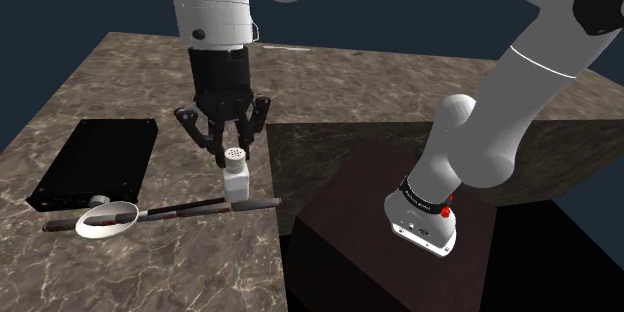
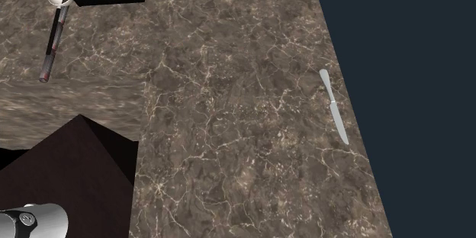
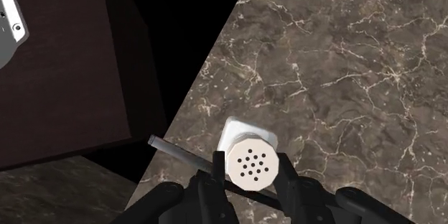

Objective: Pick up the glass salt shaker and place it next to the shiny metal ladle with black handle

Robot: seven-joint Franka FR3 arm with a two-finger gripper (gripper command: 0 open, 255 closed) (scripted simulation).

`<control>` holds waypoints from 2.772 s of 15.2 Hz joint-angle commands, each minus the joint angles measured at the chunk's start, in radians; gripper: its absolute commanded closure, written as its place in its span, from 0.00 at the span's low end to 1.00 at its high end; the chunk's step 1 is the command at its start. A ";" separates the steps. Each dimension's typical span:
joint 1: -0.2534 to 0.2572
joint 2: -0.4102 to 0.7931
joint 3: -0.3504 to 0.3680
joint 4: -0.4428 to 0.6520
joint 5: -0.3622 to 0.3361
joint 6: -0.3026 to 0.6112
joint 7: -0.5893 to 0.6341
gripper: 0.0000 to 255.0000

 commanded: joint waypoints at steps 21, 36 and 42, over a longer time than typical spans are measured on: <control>0.159 0.223 0.154 0.151 -0.044 0.169 0.291 1.00; 0.171 0.297 0.155 0.035 -0.047 0.349 0.248 1.00; 0.176 0.333 0.154 0.006 -0.050 0.412 0.234 1.00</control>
